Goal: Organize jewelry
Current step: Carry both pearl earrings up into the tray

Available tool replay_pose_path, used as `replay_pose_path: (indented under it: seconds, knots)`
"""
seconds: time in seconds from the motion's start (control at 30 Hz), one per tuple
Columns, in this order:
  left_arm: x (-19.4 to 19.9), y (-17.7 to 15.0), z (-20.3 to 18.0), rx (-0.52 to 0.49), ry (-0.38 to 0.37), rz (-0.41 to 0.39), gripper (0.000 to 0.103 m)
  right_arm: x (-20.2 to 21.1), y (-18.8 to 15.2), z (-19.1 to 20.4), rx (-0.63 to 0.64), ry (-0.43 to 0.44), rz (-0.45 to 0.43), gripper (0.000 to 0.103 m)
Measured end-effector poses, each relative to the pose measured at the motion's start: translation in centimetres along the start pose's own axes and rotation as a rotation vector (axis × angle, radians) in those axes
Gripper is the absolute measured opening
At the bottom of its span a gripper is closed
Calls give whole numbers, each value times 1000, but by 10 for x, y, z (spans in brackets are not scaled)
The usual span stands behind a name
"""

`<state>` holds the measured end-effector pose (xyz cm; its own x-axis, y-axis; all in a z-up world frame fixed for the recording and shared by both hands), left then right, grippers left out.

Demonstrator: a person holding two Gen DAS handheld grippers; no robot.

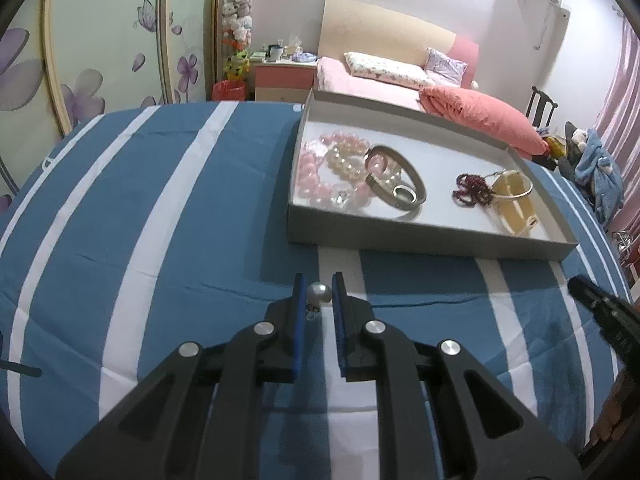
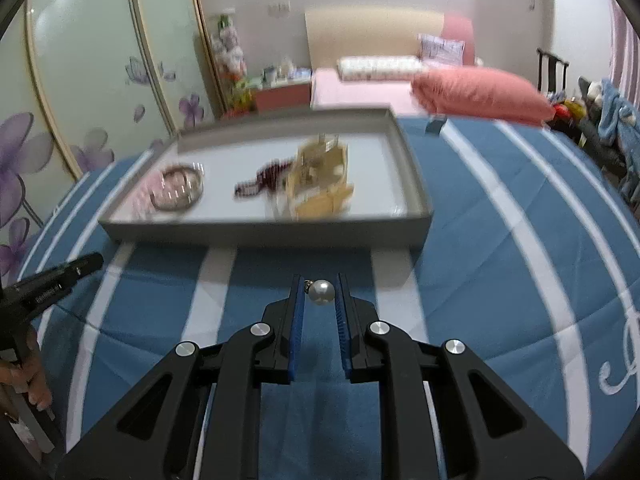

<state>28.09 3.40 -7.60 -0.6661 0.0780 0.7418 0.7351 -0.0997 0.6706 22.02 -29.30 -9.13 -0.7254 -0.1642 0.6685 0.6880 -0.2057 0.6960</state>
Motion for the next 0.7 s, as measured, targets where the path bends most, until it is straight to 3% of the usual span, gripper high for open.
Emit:
replay_pose_path:
  seconds: [0.23, 0.43, 0.57, 0.7]
  knots:
    - [24, 12, -6, -17, 6, -85, 14, 37, 21, 10, 33, 26, -173, 16]
    - [52, 29, -16, -47, 30, -211, 14, 59, 33, 22, 67, 56, -303, 16]
    - [65, 35, -25, -77, 47, -280, 14, 61, 37, 25, 73, 66, -332, 16]
    - [67, 36, -31, -97, 52, -295, 14, 56, 35, 23, 74, 64, -322, 16]
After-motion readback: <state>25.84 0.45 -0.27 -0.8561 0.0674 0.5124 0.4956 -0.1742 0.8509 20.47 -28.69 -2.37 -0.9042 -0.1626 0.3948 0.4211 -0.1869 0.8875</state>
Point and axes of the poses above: each gripper's, at about its wrist camera, not at the fingertips, and x roughly against the way its jaws point, z to its left, y to its top, the point moved 3 cm from there along -x, roughly the way its jaws point, and after that the axes turned 12 degrees about -x, right-handed, at the moved point
